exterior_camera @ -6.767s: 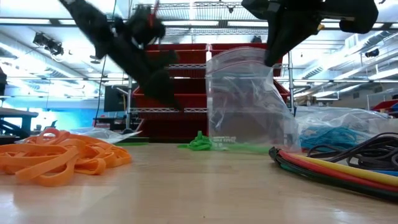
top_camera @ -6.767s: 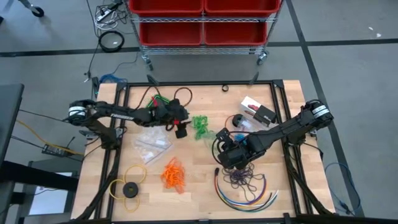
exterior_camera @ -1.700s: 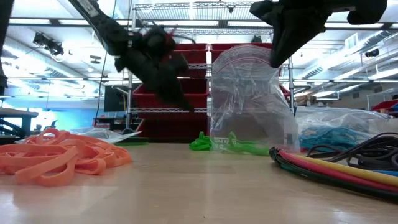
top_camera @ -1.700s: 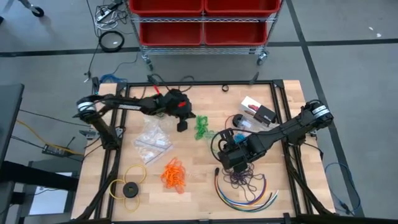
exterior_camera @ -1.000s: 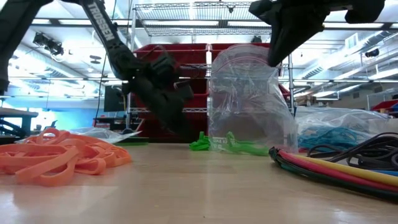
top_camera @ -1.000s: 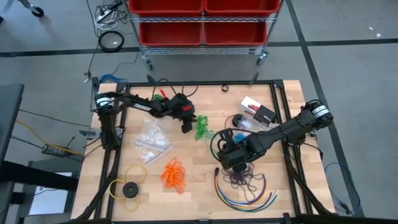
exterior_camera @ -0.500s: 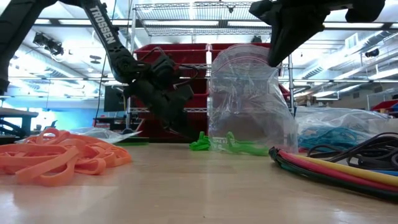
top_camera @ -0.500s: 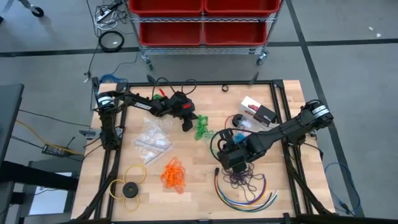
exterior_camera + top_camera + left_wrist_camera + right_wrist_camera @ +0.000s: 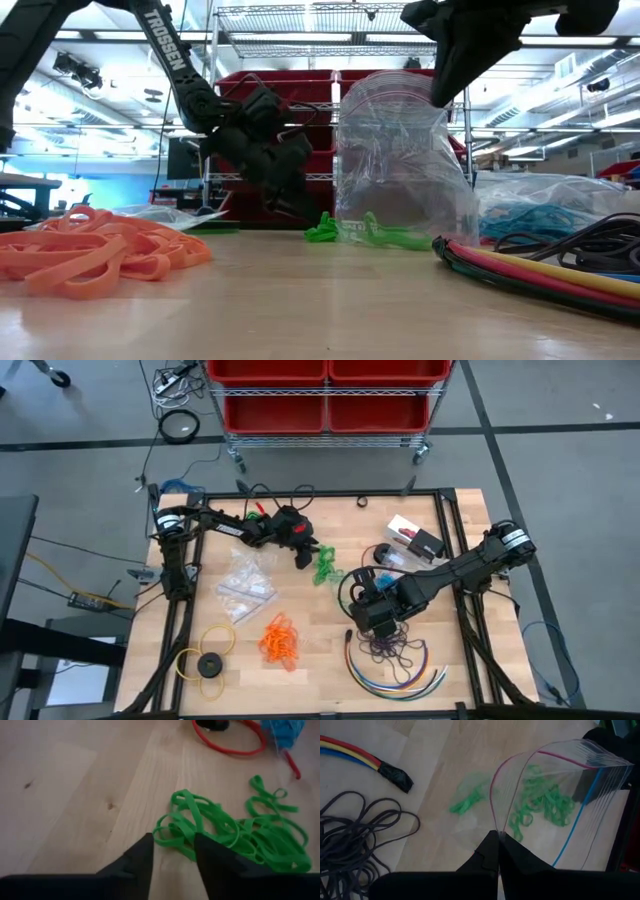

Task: Sort rubber bands
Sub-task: Put the green rubber band into the transparent zip bag

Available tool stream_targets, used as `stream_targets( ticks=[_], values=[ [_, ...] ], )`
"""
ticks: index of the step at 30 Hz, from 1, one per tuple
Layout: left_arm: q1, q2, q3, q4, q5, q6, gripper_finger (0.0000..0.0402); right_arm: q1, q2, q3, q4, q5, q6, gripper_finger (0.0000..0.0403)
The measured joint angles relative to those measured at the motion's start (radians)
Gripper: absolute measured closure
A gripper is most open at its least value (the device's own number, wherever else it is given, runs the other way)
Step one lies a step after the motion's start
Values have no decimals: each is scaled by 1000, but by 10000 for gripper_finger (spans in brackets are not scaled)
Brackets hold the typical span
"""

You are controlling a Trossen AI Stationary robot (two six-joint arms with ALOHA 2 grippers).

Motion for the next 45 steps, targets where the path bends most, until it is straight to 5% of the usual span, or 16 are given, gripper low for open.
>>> stream_targets(
  ticks=[6,21,29,34,45],
  values=[
    [0,0,0,3,-2,-8,222,0,0,0,5,0,0,403],
    [-1,97,0,113,5,-36,267,0,0,0,19,0,-1,403],
    [10,96,-2,90,38,-6,392,0,0,0,17,0,-1,403],
    [27,40,-8,21,122,-2,398,0,0,0,17,0,0,403],
    [-6,-187,-3,-244,138,131,380,0,0,0,16,-1,5,403]
  ],
)
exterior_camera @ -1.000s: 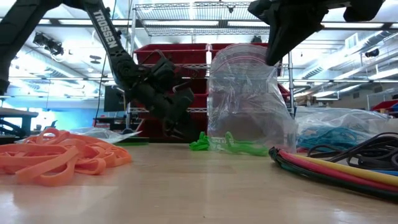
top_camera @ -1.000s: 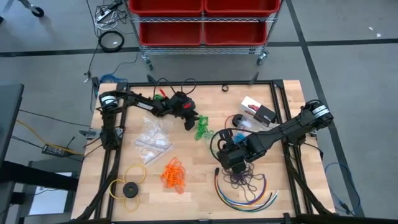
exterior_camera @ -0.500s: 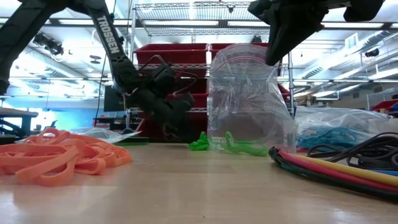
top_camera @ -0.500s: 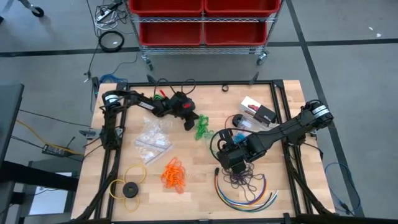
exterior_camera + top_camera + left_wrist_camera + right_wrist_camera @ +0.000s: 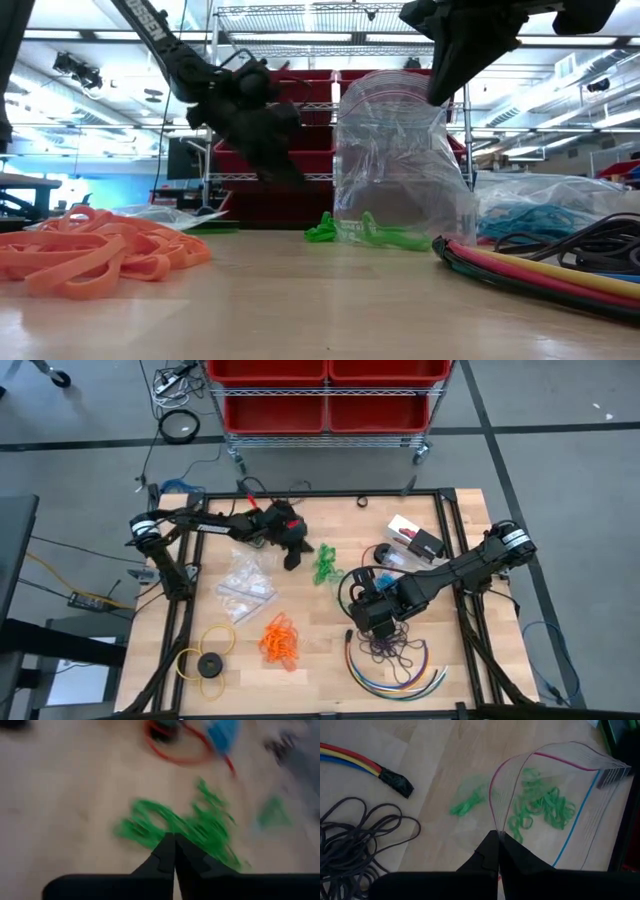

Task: Sort rubber bands
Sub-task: Put the green rubber band into the transparent zip bag

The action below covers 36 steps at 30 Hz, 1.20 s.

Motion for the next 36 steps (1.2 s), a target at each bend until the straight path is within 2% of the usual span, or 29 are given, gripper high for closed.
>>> stream_targets(
  ticks=[3,7,9,12,22,26,31,36],
  values=[
    [-48,7,-2,-73,-31,96,337,0,0,0,1,0,1,403],
    [-102,38,-2,-75,-90,155,280,0,0,0,1,-6,2,403],
    [-120,53,-2,-56,-169,171,264,0,0,0,1,-8,2,403],
    [-129,77,-2,-31,-282,184,256,0,0,0,1,-9,2,403],
    [-129,161,2,34,-235,184,255,0,0,0,2,-9,1,403],
    [-133,165,3,37,-266,181,285,0,0,0,1,-9,1,403],
    [-134,167,2,38,-238,197,384,0,0,0,2,-9,2,403],
    [-135,128,3,-43,-246,200,397,0,0,0,2,-9,3,403]
  ],
)
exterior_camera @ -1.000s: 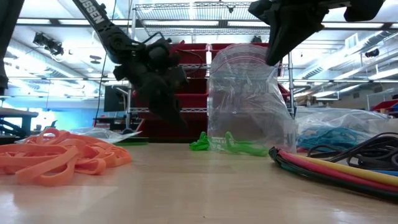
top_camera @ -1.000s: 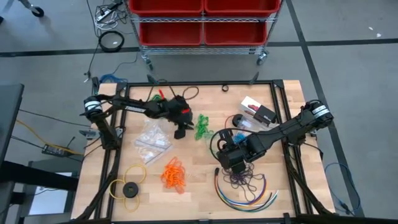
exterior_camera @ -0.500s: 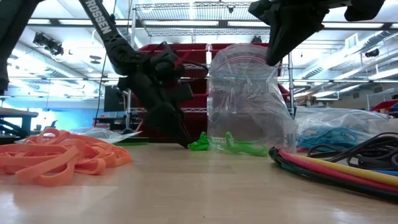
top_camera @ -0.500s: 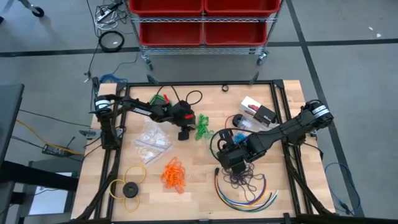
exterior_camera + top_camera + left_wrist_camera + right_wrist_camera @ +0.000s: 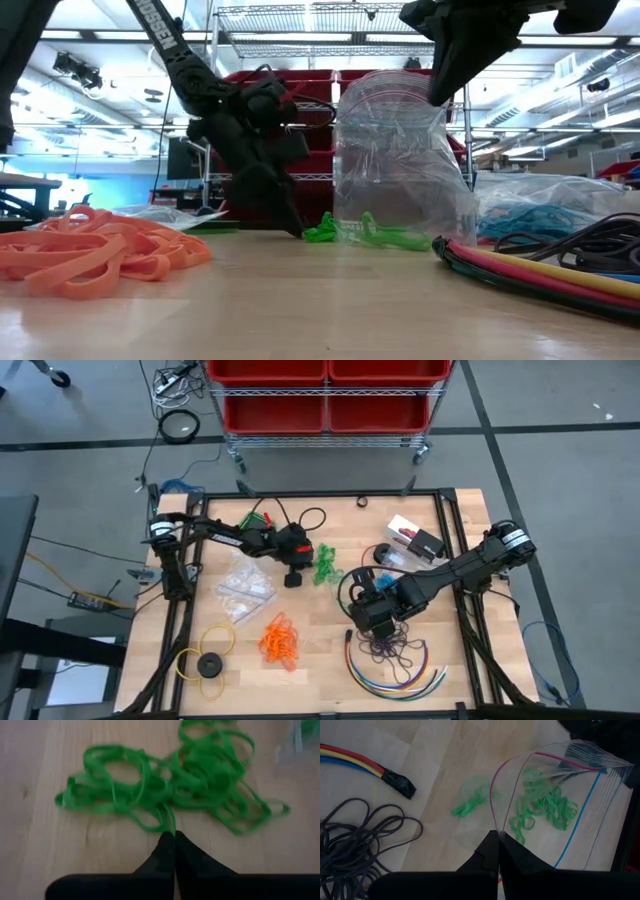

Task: Sort rubber bands
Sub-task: Put the green rubber band into the transparent zip bag

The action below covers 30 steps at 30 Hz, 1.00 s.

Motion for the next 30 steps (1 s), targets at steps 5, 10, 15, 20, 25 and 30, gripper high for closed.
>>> stream_targets(
  ticks=[5,10,15,20,25,30],
  values=[
    [-8,-164,-7,-144,7,10,399,0,0,0,-1,-2,0,403],
    [-26,-370,-5,-206,18,39,400,0,0,0,-1,-2,1,403],
    [-75,-509,-3,-149,74,27,400,0,0,0,2,-3,0,403],
    [-142,-511,8,-75,77,3,401,0,0,0,2,-3,0,403],
    [-193,-442,57,-25,77,1,401,0,0,0,6,-4,-1,403],
    [-228,-371,131,-2,75,2,401,0,0,0,7,-4,-8,403]
  ],
)
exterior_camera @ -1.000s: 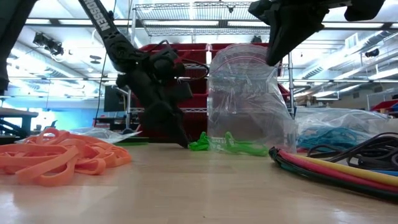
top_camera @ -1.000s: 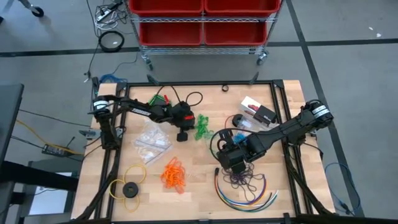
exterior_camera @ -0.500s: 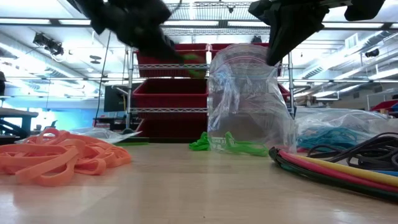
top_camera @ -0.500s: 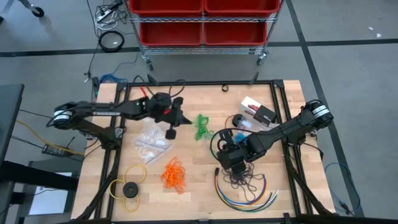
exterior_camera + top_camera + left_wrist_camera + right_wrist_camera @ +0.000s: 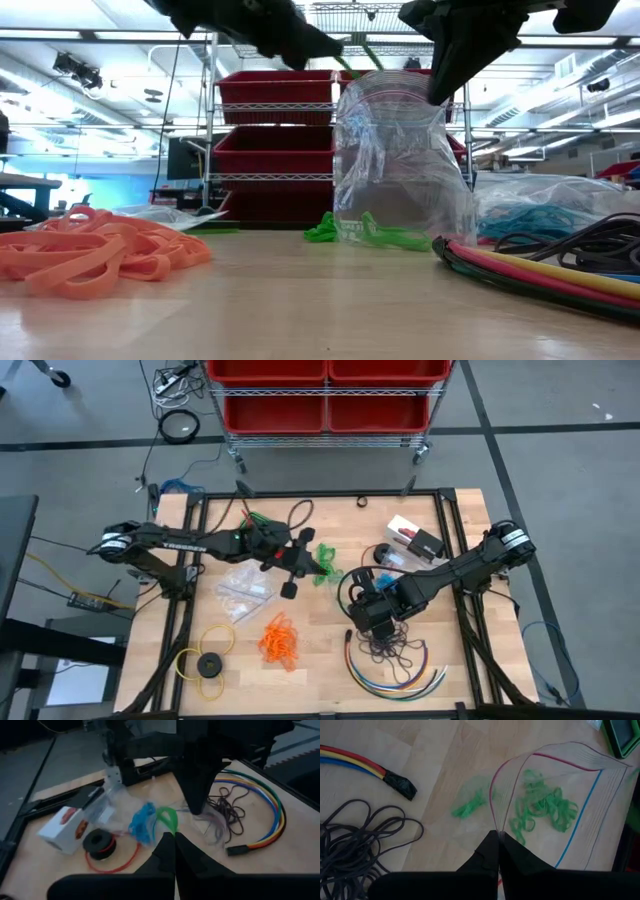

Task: Sort rubber bands
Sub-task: Put the green rubber band into the transparent zip bag

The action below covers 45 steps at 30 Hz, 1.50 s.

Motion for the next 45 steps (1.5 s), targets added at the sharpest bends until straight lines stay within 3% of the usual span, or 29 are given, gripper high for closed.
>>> stream_targets(
  ticks=[11,22,28,38,45],
  values=[
    [-42,173,119,-97,-6,4,392,0,0,0,-1,0,0,403],
    [-69,176,122,-116,-24,3,261,0,0,0,0,0,0,403],
    [-69,169,122,-124,-58,-3,214,0,0,0,0,0,0,403],
    [-48,25,122,-277,-271,60,198,0,0,0,-2,1,1,403],
    [8,5,54,-390,-213,1,198,0,0,0,-2,1,3,403]
  ],
)
